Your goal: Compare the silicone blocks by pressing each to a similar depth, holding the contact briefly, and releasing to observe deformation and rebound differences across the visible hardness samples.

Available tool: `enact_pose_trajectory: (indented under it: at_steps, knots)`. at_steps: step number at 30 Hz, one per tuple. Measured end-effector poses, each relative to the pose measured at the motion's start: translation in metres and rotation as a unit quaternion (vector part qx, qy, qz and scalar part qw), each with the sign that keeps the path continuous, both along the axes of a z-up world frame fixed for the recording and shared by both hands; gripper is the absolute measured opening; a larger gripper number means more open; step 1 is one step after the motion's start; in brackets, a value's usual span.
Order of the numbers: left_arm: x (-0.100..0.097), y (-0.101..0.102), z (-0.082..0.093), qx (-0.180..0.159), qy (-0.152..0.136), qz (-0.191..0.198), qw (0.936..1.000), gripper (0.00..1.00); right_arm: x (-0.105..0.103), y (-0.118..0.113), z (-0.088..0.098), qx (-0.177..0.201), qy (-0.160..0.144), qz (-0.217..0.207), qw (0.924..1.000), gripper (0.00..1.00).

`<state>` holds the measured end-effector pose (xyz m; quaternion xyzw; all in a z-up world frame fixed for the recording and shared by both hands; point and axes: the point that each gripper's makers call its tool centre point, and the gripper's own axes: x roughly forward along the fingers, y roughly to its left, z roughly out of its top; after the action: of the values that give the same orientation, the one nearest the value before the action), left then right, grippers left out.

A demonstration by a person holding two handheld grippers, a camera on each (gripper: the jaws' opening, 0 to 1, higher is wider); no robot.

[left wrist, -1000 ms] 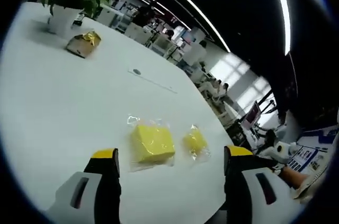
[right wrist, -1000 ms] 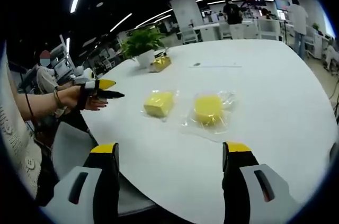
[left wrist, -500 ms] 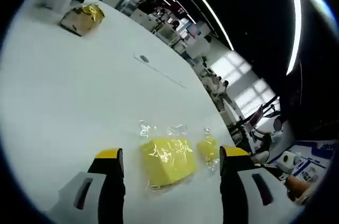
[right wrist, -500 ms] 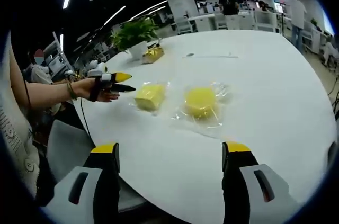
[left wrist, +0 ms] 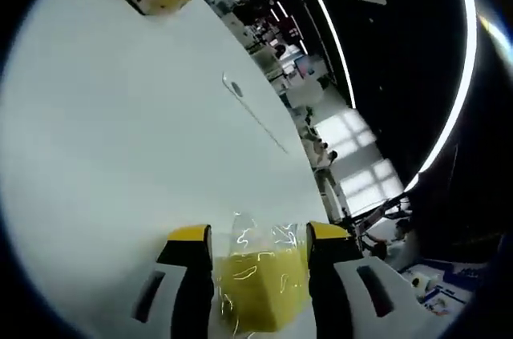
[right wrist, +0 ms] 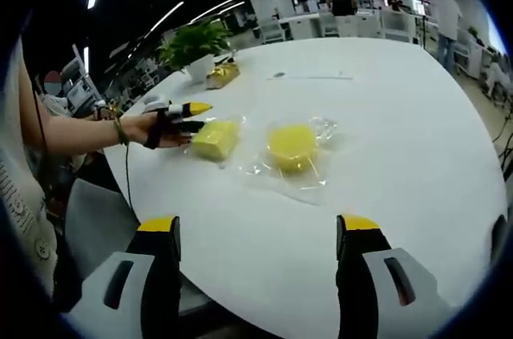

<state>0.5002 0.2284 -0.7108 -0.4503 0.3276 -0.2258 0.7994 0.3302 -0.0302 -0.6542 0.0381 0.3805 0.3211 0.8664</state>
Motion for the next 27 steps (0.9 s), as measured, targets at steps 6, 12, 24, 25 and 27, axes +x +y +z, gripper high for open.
enact_pose_trajectory:
  at_steps: [6,12,24,25,27]
  knots:
    - [0.002,-0.003,-0.01,-0.012,0.015,0.001,0.9998,0.18,0.0,0.002,-0.004,-0.001,0.008,0.006,1.0,0.73]
    - [0.007,0.0,-0.008,-0.021,0.012,0.019,0.9995,0.03,0.001,0.003,-0.005,-0.002,0.01,0.007,0.9999,0.73]
    - [0.011,-0.006,0.016,0.073,-0.072,-0.013,0.9946,0.0,0.001,0.007,-0.004,0.005,0.007,0.012,0.9999,0.72]
    - [0.011,-0.005,0.017,0.08,-0.074,-0.015,0.9939,0.0,0.001,0.008,-0.003,0.005,0.005,0.013,0.9999,0.71]
    - [0.01,-0.006,0.022,0.098,-0.084,-0.023,0.9913,0.0,0.002,0.009,-0.002,0.006,0.002,0.013,0.9999,0.71]
